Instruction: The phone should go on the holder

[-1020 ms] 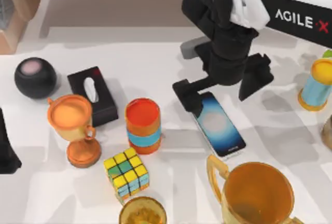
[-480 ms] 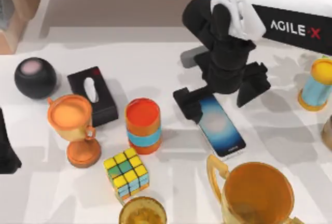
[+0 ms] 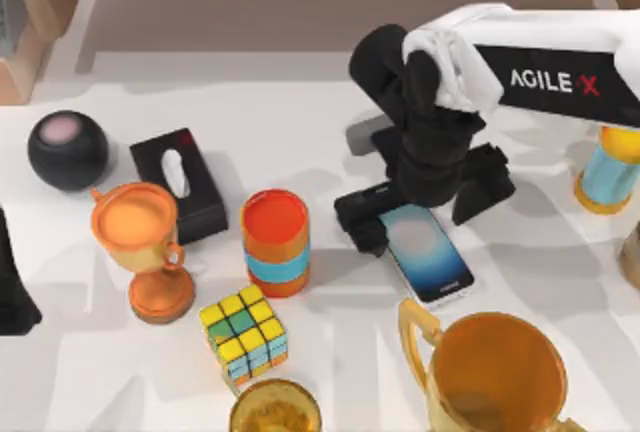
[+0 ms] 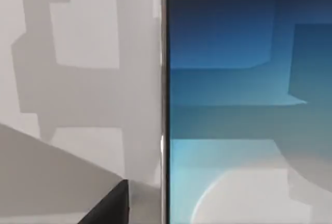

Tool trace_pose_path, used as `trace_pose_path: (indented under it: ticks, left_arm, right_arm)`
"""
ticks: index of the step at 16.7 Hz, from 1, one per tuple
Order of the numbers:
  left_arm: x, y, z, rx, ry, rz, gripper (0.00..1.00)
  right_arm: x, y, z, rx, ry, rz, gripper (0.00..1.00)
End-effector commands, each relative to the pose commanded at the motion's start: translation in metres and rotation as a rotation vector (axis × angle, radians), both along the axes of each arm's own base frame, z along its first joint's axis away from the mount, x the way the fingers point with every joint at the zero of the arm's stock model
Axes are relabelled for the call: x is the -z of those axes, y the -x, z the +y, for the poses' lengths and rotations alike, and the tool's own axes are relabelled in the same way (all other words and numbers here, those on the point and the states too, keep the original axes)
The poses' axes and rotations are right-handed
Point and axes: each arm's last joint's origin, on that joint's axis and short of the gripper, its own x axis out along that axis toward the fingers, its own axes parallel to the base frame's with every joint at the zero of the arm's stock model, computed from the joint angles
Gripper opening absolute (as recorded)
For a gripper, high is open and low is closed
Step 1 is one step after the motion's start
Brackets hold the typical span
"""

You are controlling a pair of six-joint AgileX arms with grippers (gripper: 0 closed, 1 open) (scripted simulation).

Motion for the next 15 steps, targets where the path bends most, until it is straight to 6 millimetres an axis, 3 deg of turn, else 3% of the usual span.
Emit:
trace_pose_path:
  ticks: [2, 15]
  left_arm:
    - [0.0000, 0.0000, 0.0000, 0.000, 0.000, 0.000, 1.00]
    - [0.0000, 0.0000, 0.0000, 0.000, 0.000, 0.000, 1.00]
  right_arm:
    - [0.0000, 0.0000, 0.0000, 0.000, 0.000, 0.000, 1.00]
    - [0.0000, 0.0000, 0.0000, 0.000, 0.000, 0.000, 0.02]
